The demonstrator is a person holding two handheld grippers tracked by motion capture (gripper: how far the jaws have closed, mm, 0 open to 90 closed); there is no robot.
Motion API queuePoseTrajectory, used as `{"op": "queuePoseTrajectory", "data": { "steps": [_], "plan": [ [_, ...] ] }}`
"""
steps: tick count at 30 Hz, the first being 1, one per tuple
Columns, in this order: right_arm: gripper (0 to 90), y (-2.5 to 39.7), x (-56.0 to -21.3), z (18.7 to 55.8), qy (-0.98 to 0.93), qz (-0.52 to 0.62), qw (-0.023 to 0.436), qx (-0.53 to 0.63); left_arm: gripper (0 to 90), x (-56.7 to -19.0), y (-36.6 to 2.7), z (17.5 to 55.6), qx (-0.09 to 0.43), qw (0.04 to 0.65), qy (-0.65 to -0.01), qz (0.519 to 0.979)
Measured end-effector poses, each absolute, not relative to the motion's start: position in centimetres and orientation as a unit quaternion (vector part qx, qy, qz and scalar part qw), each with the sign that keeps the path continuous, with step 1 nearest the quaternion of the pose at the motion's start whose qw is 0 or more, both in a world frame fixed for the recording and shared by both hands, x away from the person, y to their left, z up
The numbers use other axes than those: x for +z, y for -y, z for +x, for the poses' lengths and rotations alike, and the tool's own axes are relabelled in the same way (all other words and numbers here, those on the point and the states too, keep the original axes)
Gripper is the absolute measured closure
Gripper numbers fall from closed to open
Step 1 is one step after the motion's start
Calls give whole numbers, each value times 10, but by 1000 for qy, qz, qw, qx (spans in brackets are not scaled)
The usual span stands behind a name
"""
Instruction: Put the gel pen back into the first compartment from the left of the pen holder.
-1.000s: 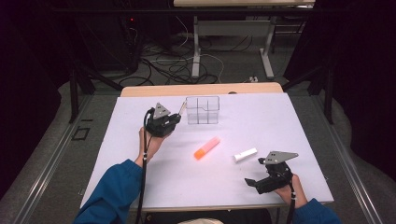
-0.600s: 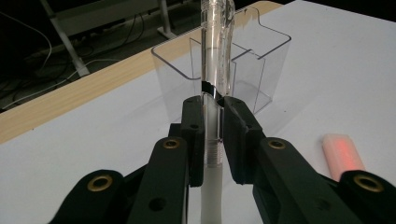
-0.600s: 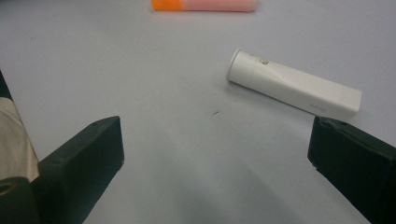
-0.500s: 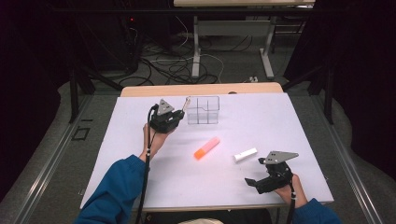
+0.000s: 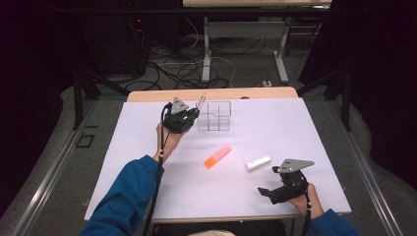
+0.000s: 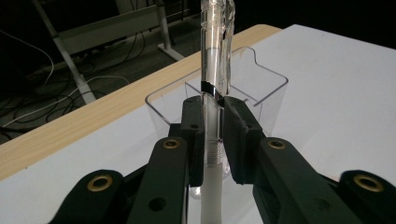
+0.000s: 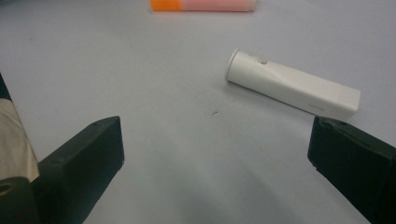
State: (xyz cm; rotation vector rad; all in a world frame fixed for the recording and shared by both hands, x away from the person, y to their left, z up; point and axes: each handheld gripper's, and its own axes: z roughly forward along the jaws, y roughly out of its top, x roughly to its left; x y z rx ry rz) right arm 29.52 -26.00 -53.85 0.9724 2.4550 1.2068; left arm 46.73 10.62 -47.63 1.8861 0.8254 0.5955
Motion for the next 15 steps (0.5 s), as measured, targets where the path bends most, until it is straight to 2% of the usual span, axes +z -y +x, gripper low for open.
{"op": "queuePoseTrajectory", "data": {
  "steps": [15],
  "plan": [
    [32,260,-538,295,-839,333,115,414,791,-456,-89,489,263,508,-339,747]
  ]
}}
